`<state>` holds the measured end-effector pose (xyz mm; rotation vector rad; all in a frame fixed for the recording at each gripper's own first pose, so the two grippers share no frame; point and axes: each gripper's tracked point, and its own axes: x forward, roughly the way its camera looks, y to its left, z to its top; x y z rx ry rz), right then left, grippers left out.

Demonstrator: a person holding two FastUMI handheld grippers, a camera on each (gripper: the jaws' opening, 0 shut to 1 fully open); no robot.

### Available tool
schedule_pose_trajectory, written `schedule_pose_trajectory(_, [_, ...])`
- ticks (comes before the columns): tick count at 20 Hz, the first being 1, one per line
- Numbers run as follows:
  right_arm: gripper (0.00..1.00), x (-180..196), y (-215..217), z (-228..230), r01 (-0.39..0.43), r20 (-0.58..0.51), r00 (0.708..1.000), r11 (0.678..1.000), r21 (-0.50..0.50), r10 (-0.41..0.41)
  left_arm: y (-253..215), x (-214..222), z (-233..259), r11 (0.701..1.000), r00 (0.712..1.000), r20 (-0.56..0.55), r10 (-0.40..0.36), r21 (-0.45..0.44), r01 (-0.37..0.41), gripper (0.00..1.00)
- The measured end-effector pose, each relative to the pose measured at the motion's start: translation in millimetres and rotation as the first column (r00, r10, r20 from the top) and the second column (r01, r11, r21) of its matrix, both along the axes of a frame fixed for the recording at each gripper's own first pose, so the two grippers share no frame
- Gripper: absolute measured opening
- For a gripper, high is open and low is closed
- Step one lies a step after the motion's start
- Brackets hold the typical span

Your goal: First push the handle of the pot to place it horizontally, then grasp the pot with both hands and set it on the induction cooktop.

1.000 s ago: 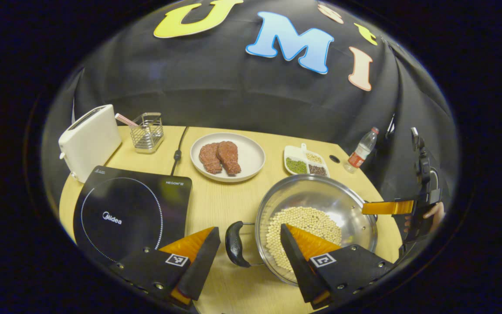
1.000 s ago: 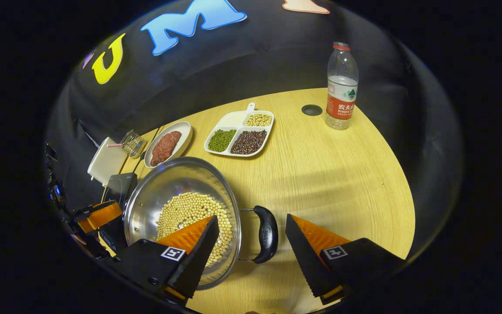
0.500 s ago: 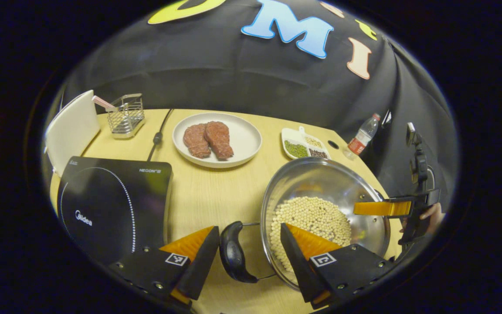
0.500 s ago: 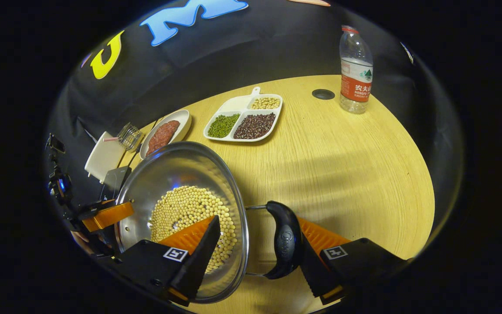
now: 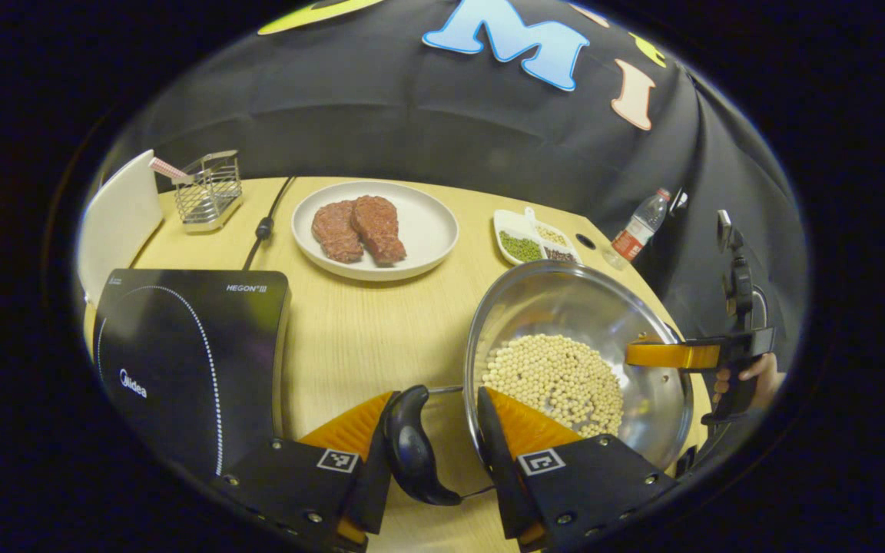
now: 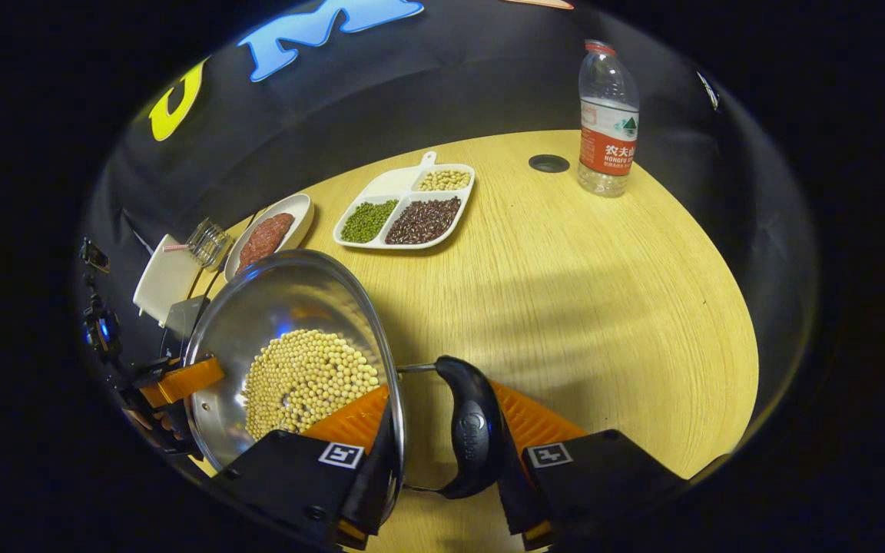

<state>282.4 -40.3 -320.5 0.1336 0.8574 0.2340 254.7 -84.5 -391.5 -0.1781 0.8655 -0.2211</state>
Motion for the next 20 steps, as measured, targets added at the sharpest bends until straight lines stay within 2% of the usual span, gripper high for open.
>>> schedule_pose_trajectory(1, [0.58,-1.1,2.2,-3.1,0.009,-0.016,1.000,1.000,0.000,-0.009,0.9,0.4,1.5,1.000,1.000,-0.001,0.015,-0.006,-0.015,0.59])
schedule_pose_trajectory(3, [0.63,-4.7,0.1,-1.1,0.005,-0.019,1.000,1.000,-0.006,-0.005,1.4,1.6,0.2,1.000,1.000,-0.006,0.010,-0.003,-0.010,0.57])
schedule_pose_trajectory(5, [0.57,-5.3,0.0,0.7,0.007,-0.019,1.000,1.000,-0.005,-0.007,0.5,3.0,-0.1,1.000,1.000,-0.004,0.006,-0.002,-0.006,0.56])
schedule_pose_trajectory(6, [0.60,-5.1,-0.5,0.7,0.008,-0.015,1.000,1.000,-0.009,-0.008,1.0,3.2,0.0,1.000,1.000,-0.006,0.005,0.004,-0.004,0.56])
schedule_pose_trajectory(7, [0.57,-6.4,-1.1,0.9,0.007,-0.013,1.000,1.000,-0.015,-0.007,0.6,2.3,0.0,1.000,1.000,-0.007,0.003,0.011,-0.003,0.56])
schedule_pose_trajectory(8, [0.60,-7.4,0.2,0.0,0.004,-0.010,1.000,1.000,-0.024,-0.004,0.0,3.5,1.4,1.000,1.000,-0.009,0.002,0.013,-0.002,0.56])
schedule_pose_trajectory(9, [0.57,-8.3,0.9,-0.6,0.001,-0.006,1.000,0.999,-0.032,-0.001,-1.1,3.4,0.8,1.000,1.000,-0.009,-0.007,0.021,0.007,0.55])
schedule_pose_trajectory(12, [0.57,-17.2,1.5,-0.3,0.001,-0.001,1.000,0.999,-0.048,-0.001,-4.0,2.2,-0.9,0.999,1.000,-0.022,-0.017,0.029,0.018,0.57])
schedule_pose_trajectory(13, [0.59,-24.5,-0.9,1.3,0.001,-0.009,1.000,0.999,-0.049,-0.002,-3.0,-6.8,4.8,1.000,1.000,-0.025,-0.017,0.026,0.017,0.56])
schedule_pose_trajectory(15, [0.57,-37.0,-5.6,12.6,-0.003,0.003,1.000,0.999,-0.050,0.004,-1.1,-22.7,16.9,1.000,1.000,-0.019,-0.012,0.019,0.013,0.52])
schedule_pose_trajectory(20, [0.59,-82.6,-3.1,34.8,-0.010,0.007,1.000,0.998,-0.063,0.011,3.0,-67.3,49.2,1.000,1.000,-0.026,-0.001,0.013,0.002,0.55])
